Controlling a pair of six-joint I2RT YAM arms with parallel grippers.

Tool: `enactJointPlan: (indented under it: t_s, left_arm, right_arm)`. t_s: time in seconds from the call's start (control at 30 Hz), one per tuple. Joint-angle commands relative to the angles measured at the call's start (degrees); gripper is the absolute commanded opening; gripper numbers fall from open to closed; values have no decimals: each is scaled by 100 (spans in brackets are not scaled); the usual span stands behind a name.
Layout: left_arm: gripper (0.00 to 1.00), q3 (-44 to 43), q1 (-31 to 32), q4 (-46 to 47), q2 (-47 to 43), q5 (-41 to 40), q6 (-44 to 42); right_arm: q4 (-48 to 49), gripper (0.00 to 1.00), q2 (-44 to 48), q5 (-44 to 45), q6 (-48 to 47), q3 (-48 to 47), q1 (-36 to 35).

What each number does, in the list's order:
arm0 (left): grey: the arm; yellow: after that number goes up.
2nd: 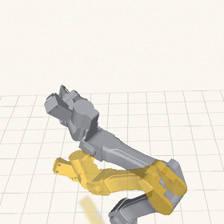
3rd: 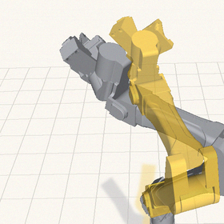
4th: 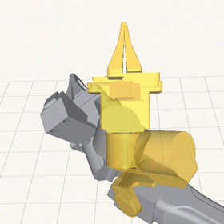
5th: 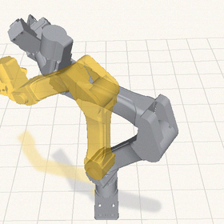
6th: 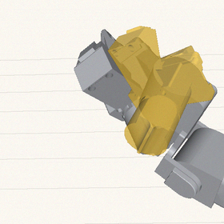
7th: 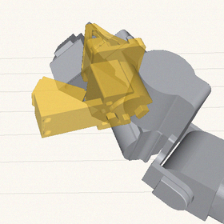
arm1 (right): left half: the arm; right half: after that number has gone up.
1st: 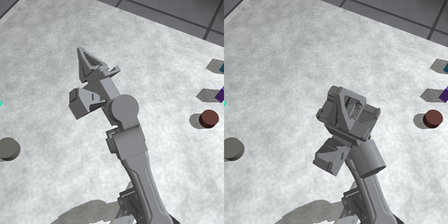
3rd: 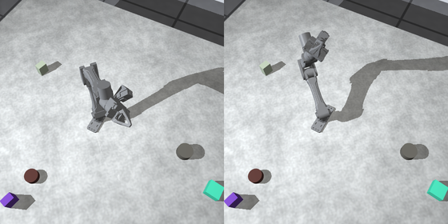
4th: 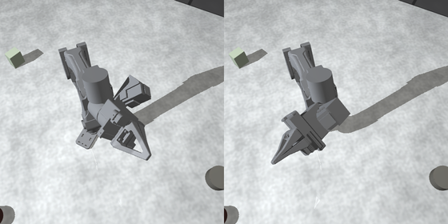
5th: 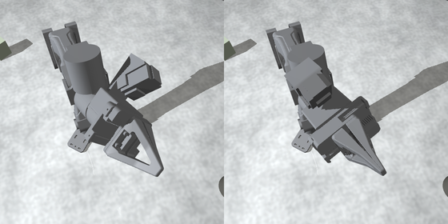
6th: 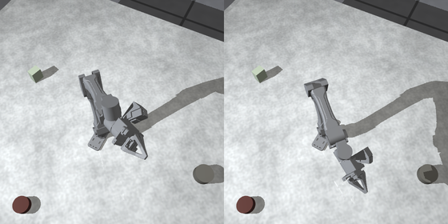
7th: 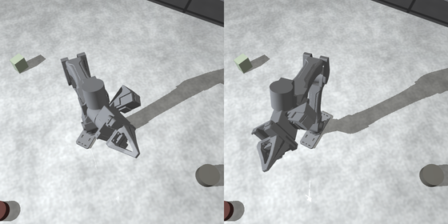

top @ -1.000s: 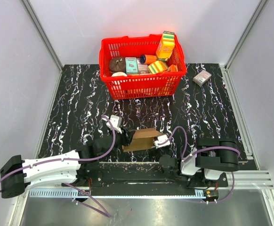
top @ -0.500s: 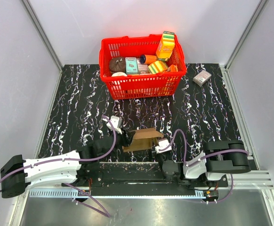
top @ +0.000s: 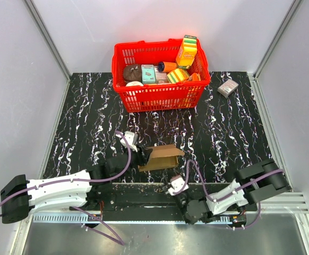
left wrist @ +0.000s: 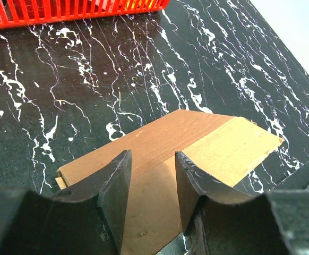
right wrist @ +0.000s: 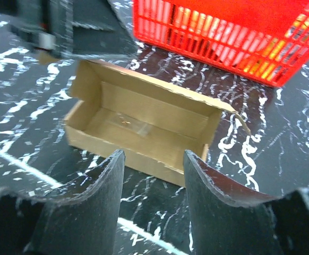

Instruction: Fold the paper box

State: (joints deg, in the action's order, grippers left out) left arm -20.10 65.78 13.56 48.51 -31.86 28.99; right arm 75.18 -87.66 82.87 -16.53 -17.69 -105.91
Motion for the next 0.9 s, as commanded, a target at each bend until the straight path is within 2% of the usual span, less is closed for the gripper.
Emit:
enactJointPlan:
  t_s: [0.0,0.27,0.5,0.67,0.87]
  left_arm:
    - [43,23,-21,261,44,127,54]
    - [43,102,-21,243,88,180,98]
    - [42,261,-13,278,202,276,264]
    - [41,331,-21,305,299,347,361]
    - [40,428,-21,314,387,452,493]
  right_arm:
    - [1315,54,556,1469,-701,-392,-483]
    - [1298,56,1883,1214,-2090,-1052,-624]
    - [1289,56,2955,1451,-2907,-1228,-283]
    - [1298,56,3097,1469,-3180,-1228,-97]
    - [1315,55,2825,1486,-3224,-1332,-9]
